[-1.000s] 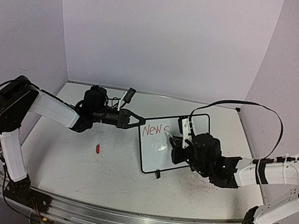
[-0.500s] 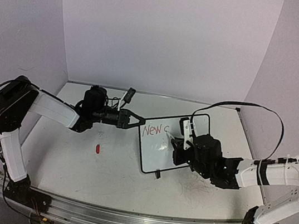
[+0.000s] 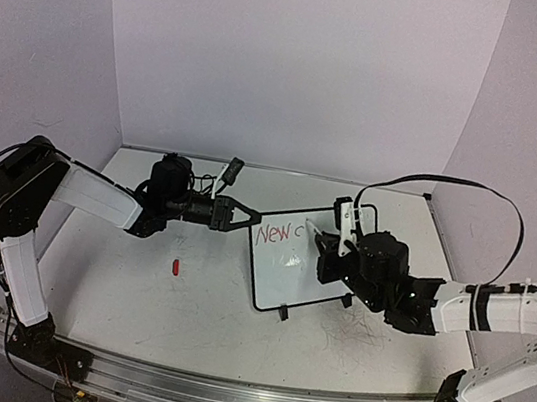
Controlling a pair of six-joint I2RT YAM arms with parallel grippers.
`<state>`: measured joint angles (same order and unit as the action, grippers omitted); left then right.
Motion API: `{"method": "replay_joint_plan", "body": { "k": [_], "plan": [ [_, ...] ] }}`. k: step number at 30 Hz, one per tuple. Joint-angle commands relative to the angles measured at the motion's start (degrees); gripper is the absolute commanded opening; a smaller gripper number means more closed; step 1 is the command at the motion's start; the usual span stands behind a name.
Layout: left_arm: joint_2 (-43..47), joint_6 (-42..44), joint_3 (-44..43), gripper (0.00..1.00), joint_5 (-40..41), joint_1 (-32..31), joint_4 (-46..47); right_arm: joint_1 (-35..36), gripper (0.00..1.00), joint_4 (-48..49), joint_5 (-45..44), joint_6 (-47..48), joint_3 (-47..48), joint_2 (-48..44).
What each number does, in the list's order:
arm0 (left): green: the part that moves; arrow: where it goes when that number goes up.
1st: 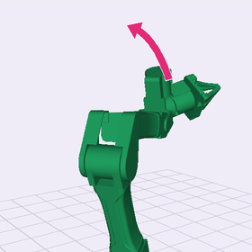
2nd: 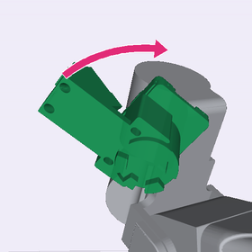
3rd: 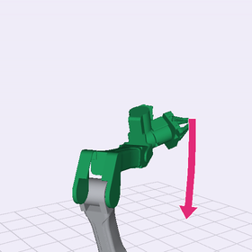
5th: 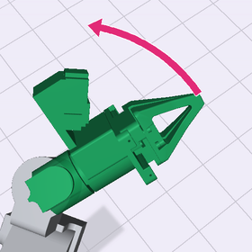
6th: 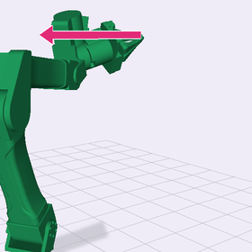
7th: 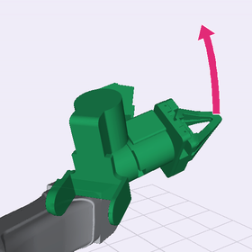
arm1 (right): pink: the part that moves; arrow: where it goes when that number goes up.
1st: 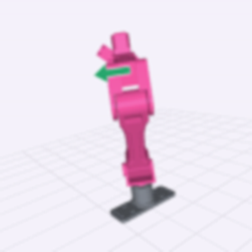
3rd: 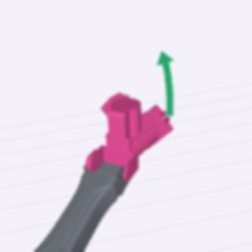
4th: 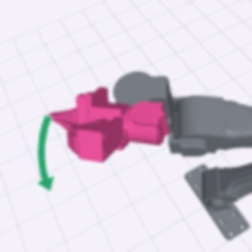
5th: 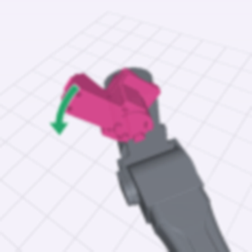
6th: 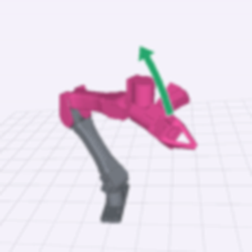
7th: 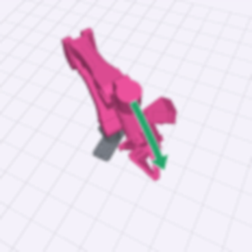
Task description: Write a sentence on the whiteboard
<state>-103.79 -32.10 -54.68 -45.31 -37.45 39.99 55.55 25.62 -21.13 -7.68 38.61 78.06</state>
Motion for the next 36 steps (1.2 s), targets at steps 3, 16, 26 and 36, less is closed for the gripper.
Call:
{"method": "replay_joint_plan", "body": {
  "k": [3, 16, 26, 36],
  "plan": [
    [0.21, -0.74, -0.73, 0.0, -1.58, -0.15, -2.44, -1.14, 0.0, 1.22, -0.73, 1.42, 4.13, 2.06],
    [0.34, -0.82, -0.81, 0.0, -1.71, -0.17, -2.42, -1.45, 0.0, -0.9, -0.55, -0.23, 3.14, 3.95],
    [0.34, -0.71, -0.87, 0.0, -1.74, -0.17, -2.44, -1.32, 0.0, -2.93, 0.28, -2.84, 0.31, 1.62],
    [0.23, -0.72, -0.92, 0.0, -1.63, -0.17, -2.5, -0.61, 0.0, -3.58, 1.23, -3.68, -1.81, 0.67]
  ]
}}
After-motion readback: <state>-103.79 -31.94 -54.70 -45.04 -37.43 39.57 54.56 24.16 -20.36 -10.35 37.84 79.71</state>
